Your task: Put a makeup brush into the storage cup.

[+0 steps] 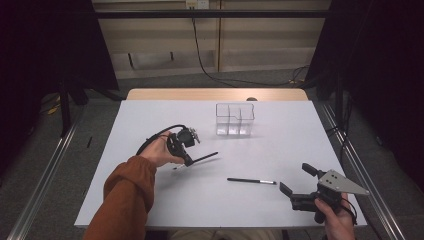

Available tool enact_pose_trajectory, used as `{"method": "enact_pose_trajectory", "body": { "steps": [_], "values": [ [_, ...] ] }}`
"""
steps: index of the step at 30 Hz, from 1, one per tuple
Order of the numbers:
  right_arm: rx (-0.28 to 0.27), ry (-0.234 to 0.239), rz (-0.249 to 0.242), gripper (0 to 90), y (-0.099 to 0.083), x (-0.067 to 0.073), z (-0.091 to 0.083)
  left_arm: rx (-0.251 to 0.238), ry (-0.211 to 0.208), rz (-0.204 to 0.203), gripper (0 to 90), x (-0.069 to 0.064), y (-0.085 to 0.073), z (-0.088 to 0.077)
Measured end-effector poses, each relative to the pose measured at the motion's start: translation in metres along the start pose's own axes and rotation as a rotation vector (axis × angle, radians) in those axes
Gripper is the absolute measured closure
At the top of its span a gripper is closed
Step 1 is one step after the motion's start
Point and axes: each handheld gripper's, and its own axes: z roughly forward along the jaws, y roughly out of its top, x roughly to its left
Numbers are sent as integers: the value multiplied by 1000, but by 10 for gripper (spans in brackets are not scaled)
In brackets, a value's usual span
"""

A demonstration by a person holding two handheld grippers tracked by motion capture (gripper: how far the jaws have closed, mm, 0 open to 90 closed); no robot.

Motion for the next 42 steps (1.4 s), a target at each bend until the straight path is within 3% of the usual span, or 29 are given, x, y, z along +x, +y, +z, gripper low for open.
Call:
{"method": "enact_pose_trajectory", "body": {
  "steps": [6,19,21,28,36,42],
  "values": [
    [0,2,-6,1,1,-2,2,-16,3,11,843,-2,-3,-7],
    [-6,-3,-6,0,1,-6,3,-103,-3,32,843,-14,-12,-21],
    [-5,-4,-8,0,1,-6,3,-122,9,33,843,-16,-14,-23],
    [-3,-3,-8,0,1,-5,3,-197,-13,19,843,-23,-17,-30],
    [-2,1,-10,0,1,-5,2,-296,12,2,843,-25,-26,-26],
    [-3,0,-10,0,1,-4,2,-368,26,-36,843,-24,-33,-31]
  ]
}}
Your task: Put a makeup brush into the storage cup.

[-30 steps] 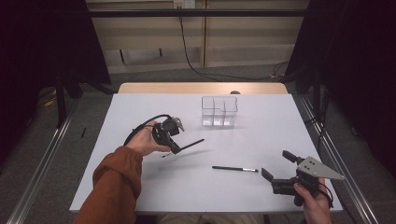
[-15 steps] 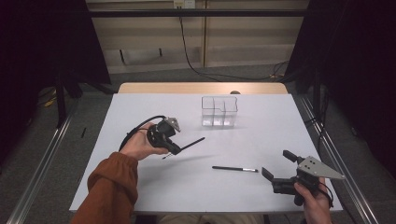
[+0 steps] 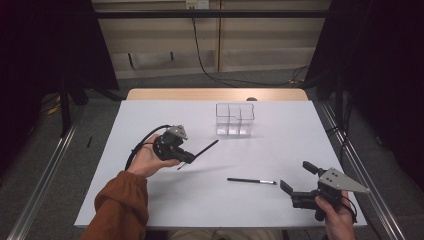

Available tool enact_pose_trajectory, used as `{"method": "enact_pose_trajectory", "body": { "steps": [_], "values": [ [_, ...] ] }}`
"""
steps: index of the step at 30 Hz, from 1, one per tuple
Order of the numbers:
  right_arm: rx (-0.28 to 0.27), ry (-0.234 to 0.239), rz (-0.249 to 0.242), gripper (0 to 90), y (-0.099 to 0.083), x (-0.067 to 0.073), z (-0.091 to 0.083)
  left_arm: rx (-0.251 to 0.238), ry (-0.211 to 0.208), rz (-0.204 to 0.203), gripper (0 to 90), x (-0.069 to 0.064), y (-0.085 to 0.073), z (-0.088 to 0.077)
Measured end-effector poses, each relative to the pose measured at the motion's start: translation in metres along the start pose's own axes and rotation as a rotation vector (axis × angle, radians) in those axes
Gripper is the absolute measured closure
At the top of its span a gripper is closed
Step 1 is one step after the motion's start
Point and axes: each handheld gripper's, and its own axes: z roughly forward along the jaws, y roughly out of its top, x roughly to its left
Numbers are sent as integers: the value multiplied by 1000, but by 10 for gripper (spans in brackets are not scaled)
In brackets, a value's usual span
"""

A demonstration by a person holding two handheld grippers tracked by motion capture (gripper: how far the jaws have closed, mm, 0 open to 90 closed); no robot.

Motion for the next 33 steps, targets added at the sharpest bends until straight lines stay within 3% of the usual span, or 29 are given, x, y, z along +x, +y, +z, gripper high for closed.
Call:
{"method": "enact_pose_trajectory", "body": {
  "steps": [4,5,8,14,21,33],
  "values": [
    [-1,2,0,0,0,0,0,-66,1,-14,843,-1,-2,-4],
    [-1,2,-1,0,0,0,0,-83,17,-9,843,-2,-3,-5],
    [-1,1,0,1,0,1,0,-158,18,-33,842,-4,-5,-8],
    [-1,0,4,1,0,1,0,-215,42,-51,843,-8,-6,-11],
    [-2,1,4,1,0,1,0,-253,10,-64,842,-13,-11,-13],
    [-6,2,2,0,1,1,0,-255,-18,-14,843,-35,-11,-20]
  ]
}}
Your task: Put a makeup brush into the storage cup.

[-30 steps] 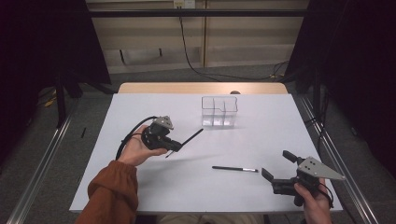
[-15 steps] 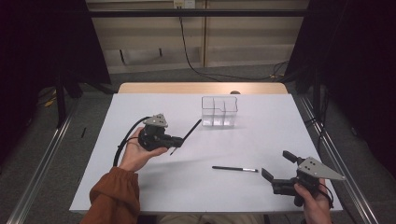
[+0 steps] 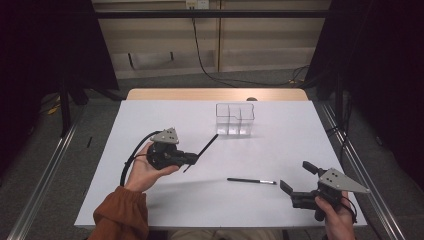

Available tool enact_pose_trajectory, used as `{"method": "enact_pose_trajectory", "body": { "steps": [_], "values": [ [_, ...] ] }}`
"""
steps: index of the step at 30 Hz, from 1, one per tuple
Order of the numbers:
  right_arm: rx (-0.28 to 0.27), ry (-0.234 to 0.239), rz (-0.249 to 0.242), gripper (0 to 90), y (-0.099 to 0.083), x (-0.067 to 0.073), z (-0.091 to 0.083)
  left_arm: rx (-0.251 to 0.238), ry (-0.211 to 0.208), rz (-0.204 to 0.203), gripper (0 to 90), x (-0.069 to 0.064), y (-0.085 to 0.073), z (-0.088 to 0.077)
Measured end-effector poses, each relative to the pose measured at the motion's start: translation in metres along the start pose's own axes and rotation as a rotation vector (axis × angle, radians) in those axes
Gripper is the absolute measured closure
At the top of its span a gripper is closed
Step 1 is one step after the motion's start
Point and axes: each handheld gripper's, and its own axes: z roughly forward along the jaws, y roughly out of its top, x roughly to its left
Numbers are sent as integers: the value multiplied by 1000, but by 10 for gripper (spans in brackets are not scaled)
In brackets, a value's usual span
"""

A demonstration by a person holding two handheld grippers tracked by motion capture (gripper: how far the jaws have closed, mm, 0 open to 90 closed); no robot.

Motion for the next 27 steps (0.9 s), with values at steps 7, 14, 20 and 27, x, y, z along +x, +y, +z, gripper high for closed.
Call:
{"method": "enact_pose_trajectory", "body": {
  "steps": [7,14,20,27],
  "values": [
    [4,16,-18,0,2,4,2,0,-14,8,842,-10,1,0],
    [-2,39,-29,0,7,7,7,16,-31,16,842,-15,0,4],
    [-1,67,-37,0,13,8,11,29,-48,11,842,-21,1,9],
    [7,113,-57,0,23,11,21,46,-56,26,843,-26,3,13]
  ]
}}
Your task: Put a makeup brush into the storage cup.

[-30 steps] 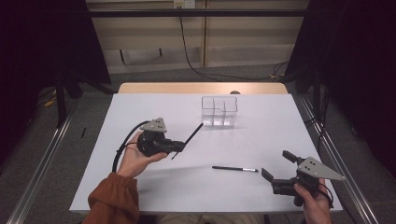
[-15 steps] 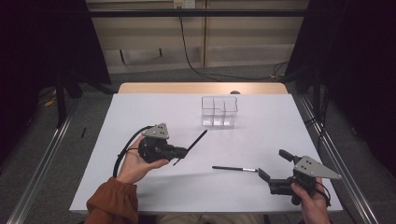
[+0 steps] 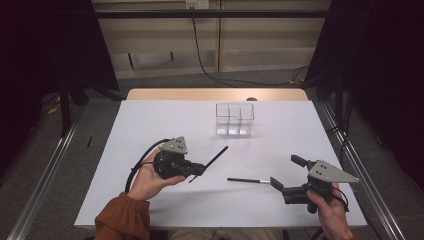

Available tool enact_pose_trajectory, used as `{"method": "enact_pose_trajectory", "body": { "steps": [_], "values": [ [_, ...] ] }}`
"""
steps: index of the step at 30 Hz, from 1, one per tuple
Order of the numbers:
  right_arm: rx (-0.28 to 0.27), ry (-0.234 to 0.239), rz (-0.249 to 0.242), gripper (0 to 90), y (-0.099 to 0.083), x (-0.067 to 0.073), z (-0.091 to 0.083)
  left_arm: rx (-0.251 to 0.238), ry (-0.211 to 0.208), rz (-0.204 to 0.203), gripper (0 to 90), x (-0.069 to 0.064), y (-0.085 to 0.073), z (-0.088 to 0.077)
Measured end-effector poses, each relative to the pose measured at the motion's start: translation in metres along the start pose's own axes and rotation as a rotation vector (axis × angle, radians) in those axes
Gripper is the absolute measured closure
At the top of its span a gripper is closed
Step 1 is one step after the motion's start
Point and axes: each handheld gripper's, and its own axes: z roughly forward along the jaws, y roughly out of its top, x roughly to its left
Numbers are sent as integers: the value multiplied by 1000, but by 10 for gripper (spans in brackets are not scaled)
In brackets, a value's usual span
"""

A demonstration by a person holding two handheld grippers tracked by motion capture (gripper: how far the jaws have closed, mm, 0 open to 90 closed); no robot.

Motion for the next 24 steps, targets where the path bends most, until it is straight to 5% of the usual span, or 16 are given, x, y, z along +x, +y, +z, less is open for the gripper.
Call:
{"method": "enact_pose_trajectory", "body": {
  "steps": [14,21,24],
  "values": [
    [20,94,-60,2,19,14,23,114,-23,60,843,-8,8,9],
    [54,169,-55,3,27,18,34,187,-30,100,842,-13,16,15],
    [112,239,-54,6,30,21,39,216,-34,121,842,-19,17,17]
  ]
}}
